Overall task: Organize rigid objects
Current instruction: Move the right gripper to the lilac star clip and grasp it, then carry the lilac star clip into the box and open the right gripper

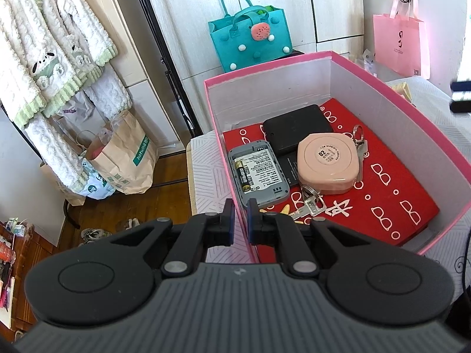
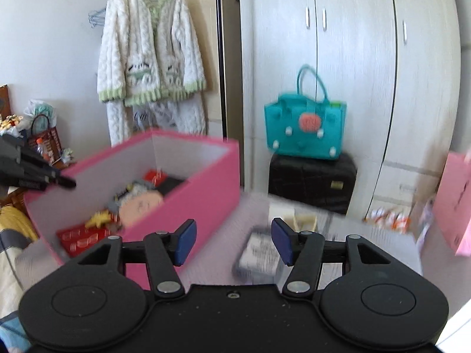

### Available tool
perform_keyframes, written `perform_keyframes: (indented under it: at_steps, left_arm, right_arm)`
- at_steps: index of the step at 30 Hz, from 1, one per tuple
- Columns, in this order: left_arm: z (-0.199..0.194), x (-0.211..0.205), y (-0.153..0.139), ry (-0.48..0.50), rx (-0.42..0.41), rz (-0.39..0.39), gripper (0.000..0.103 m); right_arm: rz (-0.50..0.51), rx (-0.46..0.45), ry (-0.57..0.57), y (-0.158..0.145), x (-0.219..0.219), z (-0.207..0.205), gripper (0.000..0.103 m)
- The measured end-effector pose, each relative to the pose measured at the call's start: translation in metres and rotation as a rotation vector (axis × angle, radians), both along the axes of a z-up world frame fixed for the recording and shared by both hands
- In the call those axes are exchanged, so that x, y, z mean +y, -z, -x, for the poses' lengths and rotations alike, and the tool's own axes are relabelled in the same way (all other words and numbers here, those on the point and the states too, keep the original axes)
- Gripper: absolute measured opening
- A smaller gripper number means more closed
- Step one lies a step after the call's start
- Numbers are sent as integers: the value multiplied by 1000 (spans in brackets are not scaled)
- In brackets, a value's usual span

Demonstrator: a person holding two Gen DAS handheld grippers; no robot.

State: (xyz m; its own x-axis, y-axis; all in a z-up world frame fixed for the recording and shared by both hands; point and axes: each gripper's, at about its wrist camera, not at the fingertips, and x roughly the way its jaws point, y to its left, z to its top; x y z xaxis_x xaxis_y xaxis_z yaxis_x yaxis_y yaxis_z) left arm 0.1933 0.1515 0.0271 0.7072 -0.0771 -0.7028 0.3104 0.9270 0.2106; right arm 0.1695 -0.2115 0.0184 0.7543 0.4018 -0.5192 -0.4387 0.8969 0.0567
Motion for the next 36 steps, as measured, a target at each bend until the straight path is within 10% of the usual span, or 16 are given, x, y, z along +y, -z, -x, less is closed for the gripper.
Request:
perform_keyframes:
  at_steps: [11,36]
  left_arm:
    - [0,-2,-1,-6,2,-3,8]
    - [1,-1,0,-8,1,-2,8]
  right_arm:
    - [-71,252,25,68,-22,-9,61]
    - [69,182,15,79,5,-5,43]
